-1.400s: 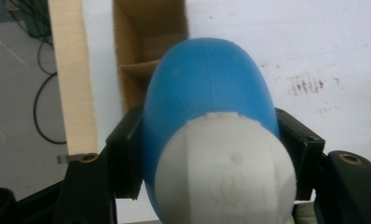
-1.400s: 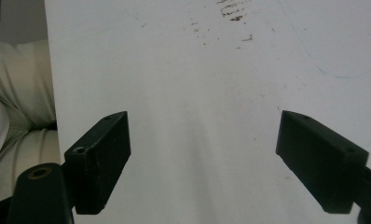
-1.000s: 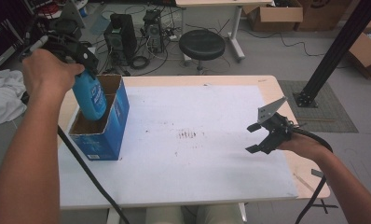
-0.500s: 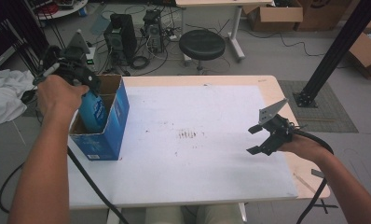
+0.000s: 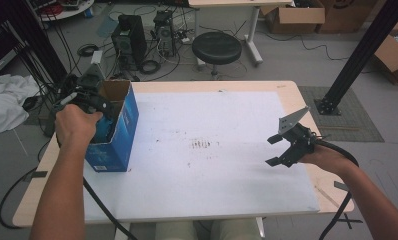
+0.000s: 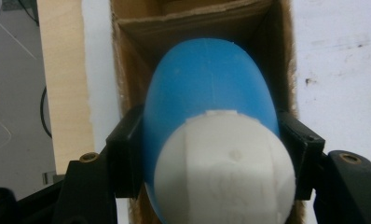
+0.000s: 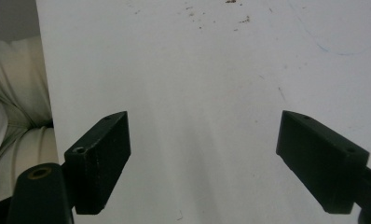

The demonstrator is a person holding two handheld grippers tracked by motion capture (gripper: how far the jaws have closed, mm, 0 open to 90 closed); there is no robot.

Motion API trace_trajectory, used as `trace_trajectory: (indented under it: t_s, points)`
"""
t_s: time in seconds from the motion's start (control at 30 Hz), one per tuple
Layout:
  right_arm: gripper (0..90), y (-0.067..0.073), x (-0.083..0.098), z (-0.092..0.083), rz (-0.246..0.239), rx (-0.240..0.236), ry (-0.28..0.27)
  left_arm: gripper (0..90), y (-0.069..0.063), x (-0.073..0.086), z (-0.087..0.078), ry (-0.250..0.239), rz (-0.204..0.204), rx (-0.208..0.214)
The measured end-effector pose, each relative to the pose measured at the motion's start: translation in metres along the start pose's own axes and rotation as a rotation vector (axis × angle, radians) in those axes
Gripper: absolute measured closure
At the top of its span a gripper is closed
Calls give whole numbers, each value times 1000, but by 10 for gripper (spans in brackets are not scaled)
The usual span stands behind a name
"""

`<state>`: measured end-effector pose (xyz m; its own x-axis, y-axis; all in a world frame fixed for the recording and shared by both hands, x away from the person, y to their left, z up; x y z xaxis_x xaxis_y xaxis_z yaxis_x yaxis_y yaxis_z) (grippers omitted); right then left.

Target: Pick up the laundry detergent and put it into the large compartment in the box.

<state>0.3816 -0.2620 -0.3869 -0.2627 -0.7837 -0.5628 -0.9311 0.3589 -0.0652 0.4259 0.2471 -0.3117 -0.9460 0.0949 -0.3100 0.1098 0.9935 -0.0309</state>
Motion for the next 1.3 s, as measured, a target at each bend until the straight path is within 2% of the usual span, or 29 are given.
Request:
trace_trajectory:
  t_s: [0.1, 0.5, 1.1, 1.3]
  points:
    - [174, -1, 2, 0, 3, 2, 2, 381, 1, 4, 9, 22, 13, -7]
    - [175, 0, 3, 1, 11, 1, 8, 381, -1, 9, 28, 52, 30, 9]
    - [176, 2, 5, -1, 10, 6, 18, 375, 6, 11, 29, 29, 7, 32]
    - [176, 4, 2, -1, 5, 1, 20, 371, 8, 11, 26, 7, -11, 44]
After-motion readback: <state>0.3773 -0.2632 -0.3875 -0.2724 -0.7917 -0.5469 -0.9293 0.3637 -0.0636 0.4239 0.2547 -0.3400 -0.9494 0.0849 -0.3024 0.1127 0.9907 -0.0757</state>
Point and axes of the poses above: each handheld gripper's, and its own axes: z roughly forward along the jaws, x roughly out of its underside, y roughly to its left, the point moved 6 cm from there along z, roughly forward along the jaws, and after that the axes turned 8 degrees about x, right-handed, at the moved point
